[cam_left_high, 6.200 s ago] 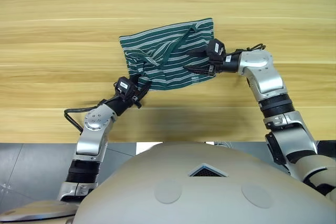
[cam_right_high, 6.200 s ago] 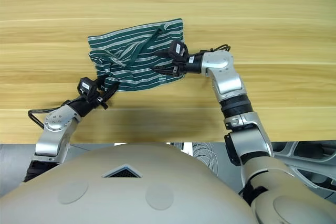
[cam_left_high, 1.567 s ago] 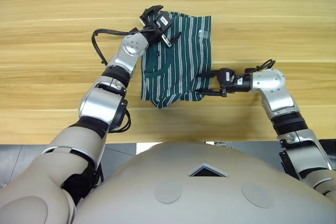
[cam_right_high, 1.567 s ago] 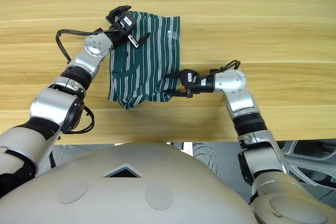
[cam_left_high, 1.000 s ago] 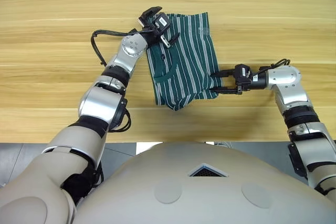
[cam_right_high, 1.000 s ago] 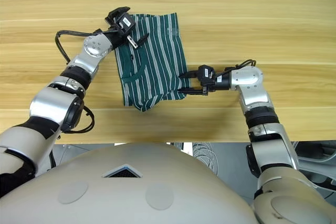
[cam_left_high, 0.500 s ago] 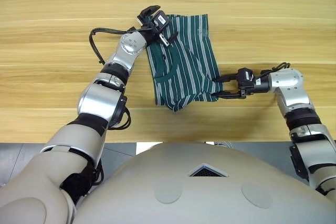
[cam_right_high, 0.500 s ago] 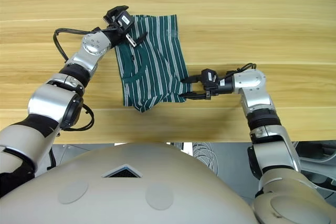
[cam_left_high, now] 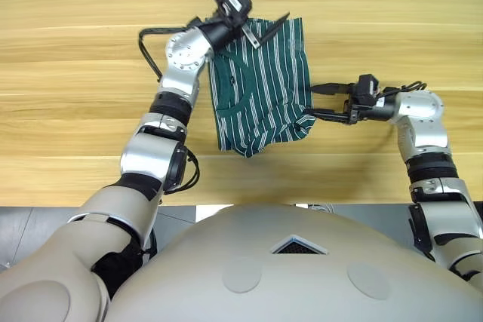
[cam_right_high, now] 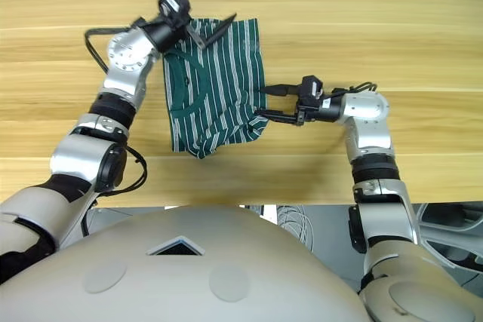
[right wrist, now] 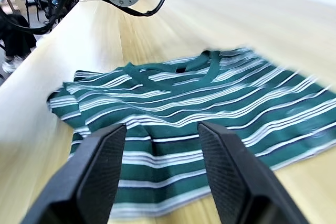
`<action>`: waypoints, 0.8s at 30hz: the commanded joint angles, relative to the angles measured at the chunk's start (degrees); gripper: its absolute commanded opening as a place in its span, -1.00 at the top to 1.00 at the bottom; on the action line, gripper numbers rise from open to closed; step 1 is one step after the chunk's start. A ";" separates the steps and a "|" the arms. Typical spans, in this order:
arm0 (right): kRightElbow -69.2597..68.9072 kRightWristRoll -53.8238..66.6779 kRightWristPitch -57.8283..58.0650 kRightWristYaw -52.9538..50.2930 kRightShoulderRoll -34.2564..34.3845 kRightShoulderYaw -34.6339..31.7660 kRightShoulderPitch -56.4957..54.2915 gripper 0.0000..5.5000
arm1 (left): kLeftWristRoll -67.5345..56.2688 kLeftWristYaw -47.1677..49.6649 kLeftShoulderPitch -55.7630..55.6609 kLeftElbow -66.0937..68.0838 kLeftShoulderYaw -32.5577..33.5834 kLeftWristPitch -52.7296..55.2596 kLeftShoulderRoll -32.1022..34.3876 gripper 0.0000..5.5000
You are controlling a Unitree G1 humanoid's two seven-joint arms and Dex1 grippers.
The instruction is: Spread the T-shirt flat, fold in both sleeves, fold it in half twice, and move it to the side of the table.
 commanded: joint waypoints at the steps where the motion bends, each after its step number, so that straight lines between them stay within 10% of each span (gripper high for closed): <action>1: -3.35 1.12 -4.42 2.27 -4.22 -3.40 4.55 0.07 | -3.37 -5.09 11.01 -12.86 4.17 1.35 11.41 -0.96; 11: 9.99 -19.28 -24.10 -9.48 -4.96 1.82 -2.24 0.01 | 14.82 -2.50 35.66 -15.38 5.38 -19.14 31.50 -0.96; 24: 18.01 -22.25 -32.81 -9.86 -2.13 14.78 -7.34 -0.30 | 32.04 7.12 37.49 -18.22 -5.33 -27.91 32.09 -0.96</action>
